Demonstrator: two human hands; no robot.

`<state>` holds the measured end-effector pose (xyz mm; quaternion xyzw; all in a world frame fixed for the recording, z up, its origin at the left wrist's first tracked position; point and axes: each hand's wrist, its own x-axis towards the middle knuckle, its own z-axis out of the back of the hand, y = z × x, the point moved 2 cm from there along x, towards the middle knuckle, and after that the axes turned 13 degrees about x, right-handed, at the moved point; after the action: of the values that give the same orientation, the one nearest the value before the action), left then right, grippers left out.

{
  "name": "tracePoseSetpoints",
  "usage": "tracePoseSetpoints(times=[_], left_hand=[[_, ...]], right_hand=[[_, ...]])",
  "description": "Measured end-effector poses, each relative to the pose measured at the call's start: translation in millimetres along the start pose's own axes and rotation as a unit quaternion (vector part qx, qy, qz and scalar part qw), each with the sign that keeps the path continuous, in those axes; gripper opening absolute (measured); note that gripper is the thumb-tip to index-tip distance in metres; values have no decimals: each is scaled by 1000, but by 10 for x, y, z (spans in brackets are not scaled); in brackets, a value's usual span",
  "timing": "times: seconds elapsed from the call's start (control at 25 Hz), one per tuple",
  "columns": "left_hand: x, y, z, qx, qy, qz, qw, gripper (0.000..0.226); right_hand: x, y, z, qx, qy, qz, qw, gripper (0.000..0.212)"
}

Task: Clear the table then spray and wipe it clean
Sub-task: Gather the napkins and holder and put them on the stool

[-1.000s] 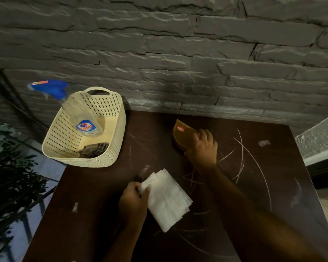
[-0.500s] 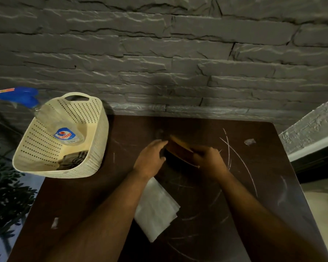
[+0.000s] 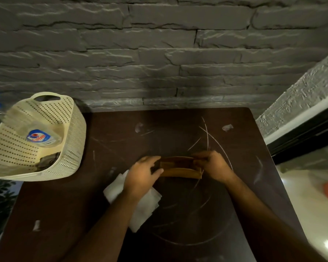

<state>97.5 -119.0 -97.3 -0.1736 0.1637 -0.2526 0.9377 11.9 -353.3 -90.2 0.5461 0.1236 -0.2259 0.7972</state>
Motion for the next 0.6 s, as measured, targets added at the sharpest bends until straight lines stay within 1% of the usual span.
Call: tracePoseSetpoints(times=[0.04,0.08,0.12,0.16,0.2,0.24,0.28,0.32,0.36,0.44,0.56,0.6], left_hand=[[-52,147,60,1,-21,34,999,41],[-115,345,116,26,-44,73,996,41],[-169,558,154,71,-51,114,990,43],[-223,759,174,129,-28,157,979,50],[-274,915,175,177,27,196,964,59],[-328,1024,157,195,87,226,950,68],[-368,1088,121,193,133,244,941,75],[-392,1098,82,187,155,253,936,79],[-416,1087,43,180,159,258,936,80],[-446,1065,-18,163,161,276,933,77],[-489,1057,-37,152,203,292,922,67],[-507,1049,-27,131,209,288,925,66]], right_hand=[[-45,28,28,6,-42,1,999,29],[-115,70,41,8,-105,18,994,28],[-216,130,44,13,-178,50,983,24],[-330,198,6,25,-235,79,968,18],[-436,280,-88,42,-258,96,961,13],[-523,356,-249,63,-247,91,963,10],[-580,406,-454,91,-218,70,969,10],[-609,404,-680,116,-186,40,975,10],[-617,366,-898,131,-160,14,978,9],[-612,247,-1273,117,-129,-24,984,4],[-645,41,-1563,98,-138,-84,982,12],[-668,-15,-1603,99,-142,-104,979,16]])
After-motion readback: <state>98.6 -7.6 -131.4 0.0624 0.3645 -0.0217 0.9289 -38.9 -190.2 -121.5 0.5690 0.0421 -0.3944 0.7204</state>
